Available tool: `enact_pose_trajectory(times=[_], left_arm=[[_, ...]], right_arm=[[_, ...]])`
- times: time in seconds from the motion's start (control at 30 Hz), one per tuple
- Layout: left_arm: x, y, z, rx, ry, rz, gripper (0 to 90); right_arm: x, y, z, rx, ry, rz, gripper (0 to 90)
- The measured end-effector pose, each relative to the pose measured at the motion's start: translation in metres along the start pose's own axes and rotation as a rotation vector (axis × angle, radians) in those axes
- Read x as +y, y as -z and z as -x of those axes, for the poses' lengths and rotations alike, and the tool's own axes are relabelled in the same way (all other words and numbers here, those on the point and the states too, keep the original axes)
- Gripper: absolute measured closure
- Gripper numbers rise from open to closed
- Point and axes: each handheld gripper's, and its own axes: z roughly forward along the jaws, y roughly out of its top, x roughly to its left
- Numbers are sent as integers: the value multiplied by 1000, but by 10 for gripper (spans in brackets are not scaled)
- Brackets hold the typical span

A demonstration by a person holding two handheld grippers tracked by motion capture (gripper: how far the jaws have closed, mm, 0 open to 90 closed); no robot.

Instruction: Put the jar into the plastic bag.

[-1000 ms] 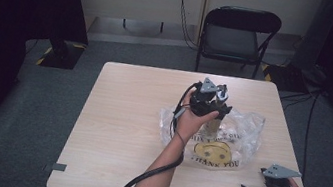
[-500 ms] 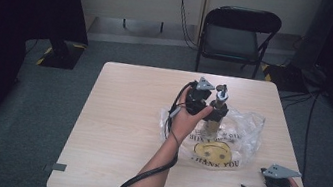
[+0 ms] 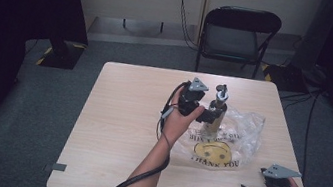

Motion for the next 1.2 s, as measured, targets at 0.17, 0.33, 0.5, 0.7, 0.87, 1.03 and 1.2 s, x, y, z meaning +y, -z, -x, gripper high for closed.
enact_pose_trajectory(times=[0.17, 0.33, 0.5, 0.7, 0.87, 1.03, 1.2], left_arm=[[4, 14, 1, -17, -9, -6, 4], [6, 27, 0, -15, -29, -8, 4], [3, 38, -3, -9, -28, -1, 8], [-2, 50, -7, -4, -33, -9, 7], [-7, 61, -8, -5, -38, -15, 7], [-12, 75, -9, -3, -44, -15, 8], [-17, 85, -10, 3, -48, -21, 8]], right_arm=[[0, 0, 0, 0, 0, 0, 0], [0, 0, 0, -2, -2, 0, 0], [0, 0, 0, -3, -4, 0, 0], [0, 0, 0, -3, -3, 0, 0], [0, 0, 0, -3, -3, -1, 0], [0, 0, 0, -3, -3, -1, 0], [0, 0, 0, -3, -3, 0, 0]])
